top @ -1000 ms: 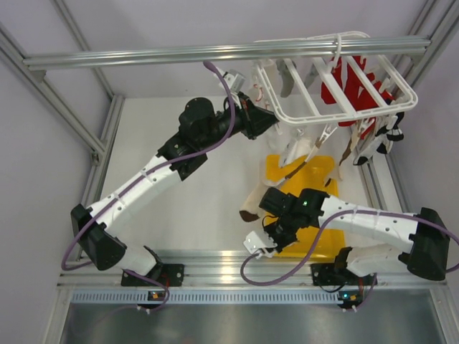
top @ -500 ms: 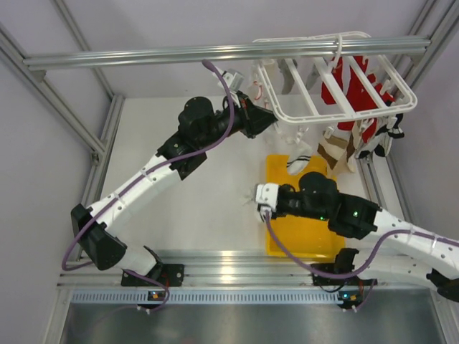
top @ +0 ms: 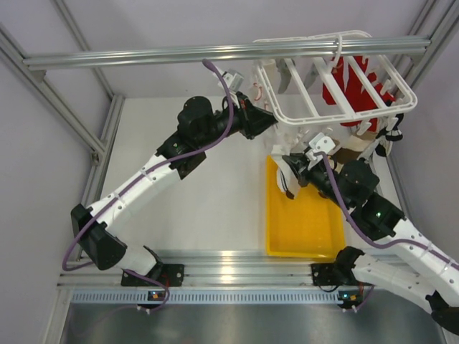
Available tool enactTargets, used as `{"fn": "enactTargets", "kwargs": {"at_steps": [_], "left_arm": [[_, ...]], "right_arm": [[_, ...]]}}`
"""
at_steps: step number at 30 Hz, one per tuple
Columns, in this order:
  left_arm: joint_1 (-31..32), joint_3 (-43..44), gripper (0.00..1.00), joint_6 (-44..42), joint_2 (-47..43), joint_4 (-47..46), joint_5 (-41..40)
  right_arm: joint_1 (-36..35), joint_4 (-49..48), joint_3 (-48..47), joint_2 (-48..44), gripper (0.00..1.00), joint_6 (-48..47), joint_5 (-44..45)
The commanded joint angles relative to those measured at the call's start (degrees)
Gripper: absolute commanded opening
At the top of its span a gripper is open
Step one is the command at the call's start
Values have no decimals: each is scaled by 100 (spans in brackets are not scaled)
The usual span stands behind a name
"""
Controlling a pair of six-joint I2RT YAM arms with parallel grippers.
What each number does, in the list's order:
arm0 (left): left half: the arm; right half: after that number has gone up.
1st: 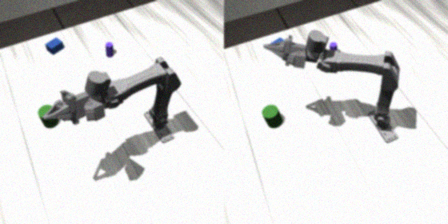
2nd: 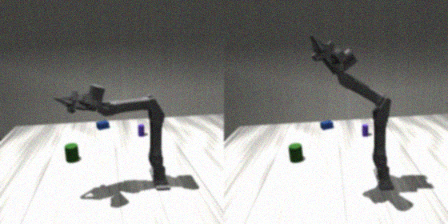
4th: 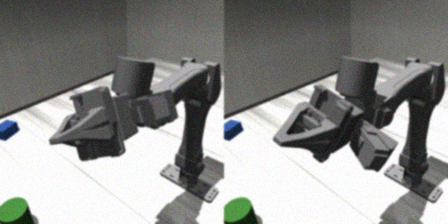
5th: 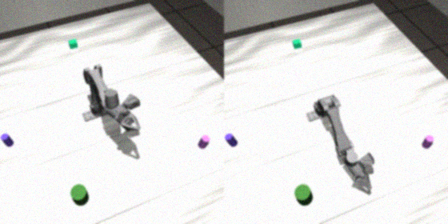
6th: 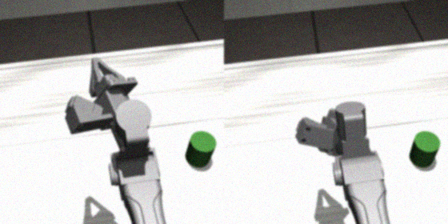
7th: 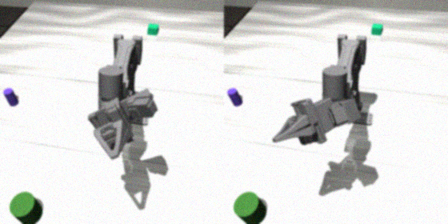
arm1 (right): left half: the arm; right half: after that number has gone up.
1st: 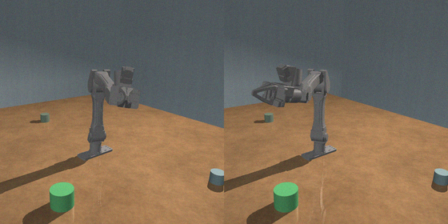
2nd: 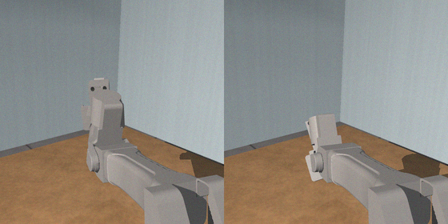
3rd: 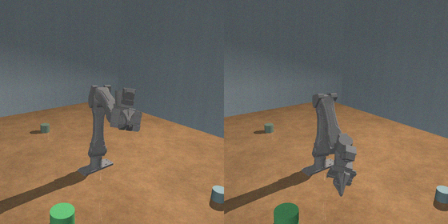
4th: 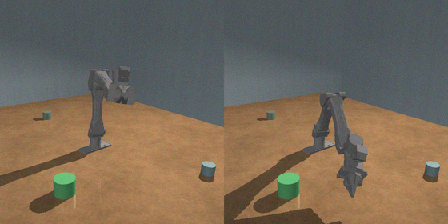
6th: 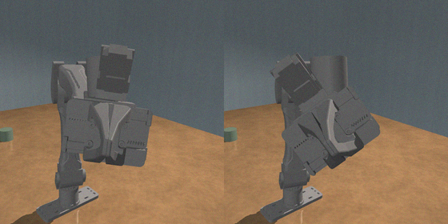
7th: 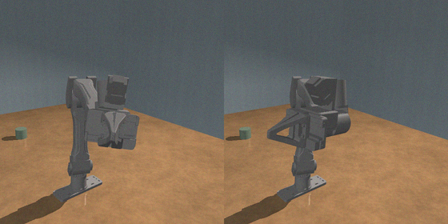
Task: Clip the socks to the hanger
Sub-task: Clamp the sock onto the hanger.
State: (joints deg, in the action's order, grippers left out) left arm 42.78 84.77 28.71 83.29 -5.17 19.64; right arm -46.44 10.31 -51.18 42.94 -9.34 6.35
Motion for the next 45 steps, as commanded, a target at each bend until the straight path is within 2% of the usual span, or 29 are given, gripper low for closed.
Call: {"fn": "enactTargets", "kwargs": {"at_steps": [1, 6, 14, 18, 27, 34, 45], "left_arm": [[-7, -22, 0, 126, -111, -169, 417], [-77, -57, 0, 161, -146, -169, 620], [-156, -189, 0, 407, -181, -335, 1006], [-183, -224, 0, 477, -190, -415, 1086], [-174, -259, 0, 469, -199, -467, 1147], [-183, -207, 0, 425, -190, -485, 1112], [-183, -136, 0, 530, -137, -494, 1218]], "right_arm": [[231, -591, 12, -172, 0, 179, -572], [687, -600, -6, -58, 0, -50, -1029], [1285, -618, -313, 311, 0, 91, -2058], [1461, -670, -463, 434, 0, 135, -2287], [1515, -802, -604, 514, 0, 249, -2726], [1523, -539, -569, 496, 0, 161, -3131], [1532, -477, -490, 496, 0, -50, -3140]]}}
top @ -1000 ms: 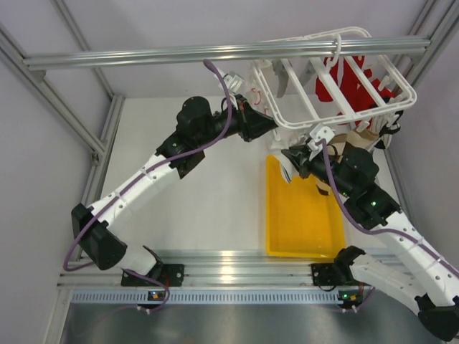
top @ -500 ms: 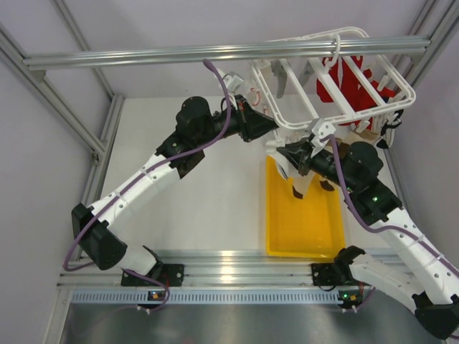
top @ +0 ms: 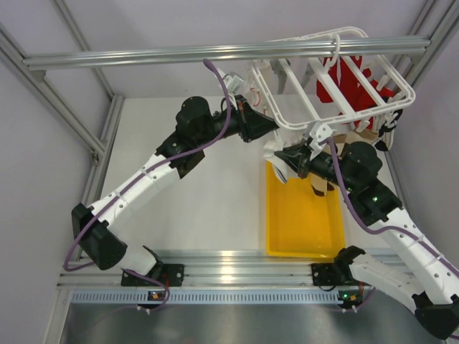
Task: Clip the socks to the hanger
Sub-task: Clamp the sock onto the hanger.
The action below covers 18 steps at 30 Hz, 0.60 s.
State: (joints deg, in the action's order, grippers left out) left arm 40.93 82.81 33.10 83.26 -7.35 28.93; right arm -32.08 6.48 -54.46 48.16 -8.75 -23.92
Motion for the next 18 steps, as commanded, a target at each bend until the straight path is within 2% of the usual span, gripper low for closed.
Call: {"fn": "enactTargets", "kwargs": {"at_steps": [1, 18], "left_arm": [[3, 69, 0, 117, -135, -284, 298], [12, 113, 0, 293, -73, -319, 517]], "right_arm": [[87, -94, -153, -17, 0, -144, -121], [96, -200, -109, 62, 0, -425, -219]]}}
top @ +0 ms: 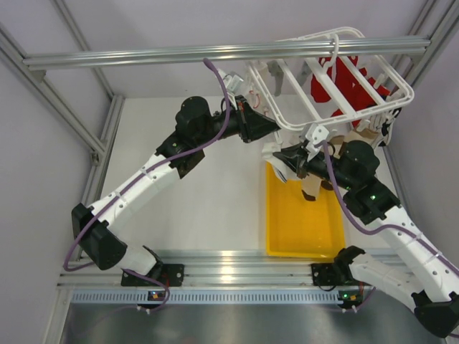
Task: Clip the socks to the hanger
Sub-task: Clamp the sock onto the hanger.
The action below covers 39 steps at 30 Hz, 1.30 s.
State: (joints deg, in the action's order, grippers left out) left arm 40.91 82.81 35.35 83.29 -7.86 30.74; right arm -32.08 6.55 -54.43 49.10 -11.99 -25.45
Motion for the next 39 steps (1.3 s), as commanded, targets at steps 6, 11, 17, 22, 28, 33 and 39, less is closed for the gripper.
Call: {"fn": "enactTargets", "kwargs": {"at_steps": [6, 11, 17, 22, 28, 33, 39], "left_arm": [[5, 52, 0, -2, -146, -199, 336], [14, -1, 0, -11, -199, -172, 362], [5, -10, 0, -20, -199, -155, 415], [5, -54, 0, -11, -208, -172, 406], [5, -54, 1, -55, -190, -155, 363], [14, -63, 1, -55, -172, -163, 362], [14, 7, 3, -55, -155, -163, 354]], "right_arm": [[140, -294, -164, -6, 0, -32, 23], [210, -321, -234, 12, 0, 47, 67], [307, -382, -322, 64, 0, 240, 75], [325, -444, -349, 73, 0, 338, -56], [325, -488, -436, 82, 0, 390, -162], [325, -523, -507, 82, 0, 425, -162], [316, -470, -551, 91, 0, 399, -188]]}}
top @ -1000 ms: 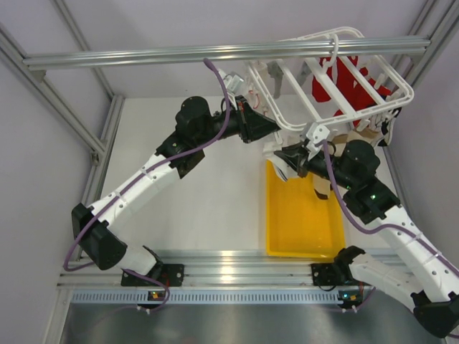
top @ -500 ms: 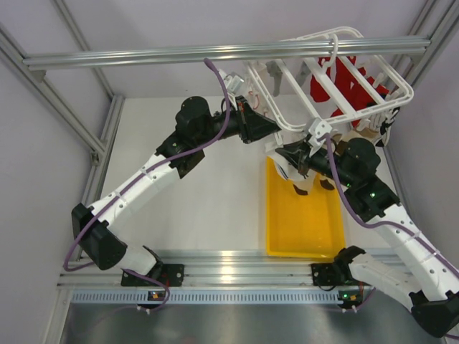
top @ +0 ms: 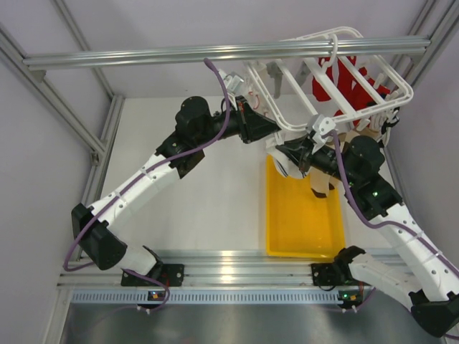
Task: Clip the socks to the hanger
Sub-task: Clamp the sock onto the hanger, then reset both arms
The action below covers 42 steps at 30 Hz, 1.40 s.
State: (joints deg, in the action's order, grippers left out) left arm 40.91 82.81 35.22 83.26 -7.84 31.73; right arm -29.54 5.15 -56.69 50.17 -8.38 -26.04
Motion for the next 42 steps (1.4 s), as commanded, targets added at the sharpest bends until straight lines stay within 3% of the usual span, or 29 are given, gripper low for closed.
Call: {"fn": "enactTargets", "kwargs": {"at_steps": [1, 4, 7, 8, 11, 15, 19, 26, 28, 29, 34, 38, 42], "left_arm": [[5, 8, 4, -33, -153, -166, 255], [14, 8, 14, 2, -153, -157, 229], [5, 25, 30, 20, -187, -139, 211], [-4, 34, 41, 11, -188, -139, 194], [-21, 87, 52, 11, -205, -130, 132], [-223, 253, 77, 63, -231, -104, 114], [-355, 236, 87, -6, -406, 97, 106], [-574, -220, 93, -261, -1039, 502, -52], [-645, -370, 95, -349, -1242, 642, -114], [-724, -396, 96, -384, -1312, 756, -140], [-1119, -599, 98, -850, -1734, 1749, -342], [-1453, -389, 98, -1341, -1849, 2969, -684], [-1542, 383, 98, -2508, -1656, 4907, -868]], "right_arm": [[71, -321, -326, -16, 0, 38, -112], [71, -313, -308, -7, 0, 12, -112], [71, -313, -290, -7, 0, -5, -112], [71, -313, -290, -16, 0, -6, -94], [71, -304, -290, -7, 0, -6, -77], [71, -260, -247, -16, 0, -14, 11], [89, -172, -168, -87, 0, -85, 143], [124, 48, 17, -323, 0, -155, 301], [124, 179, 35, -350, 6, -164, 336], [124, 223, 35, -368, 18, -181, 363], [124, 847, 78, -648, 49, -94, 451], [124, 1477, 211, -1245, 73, -84, 723], [124, 2347, 79, -1668, 90, -41, 890]]}}
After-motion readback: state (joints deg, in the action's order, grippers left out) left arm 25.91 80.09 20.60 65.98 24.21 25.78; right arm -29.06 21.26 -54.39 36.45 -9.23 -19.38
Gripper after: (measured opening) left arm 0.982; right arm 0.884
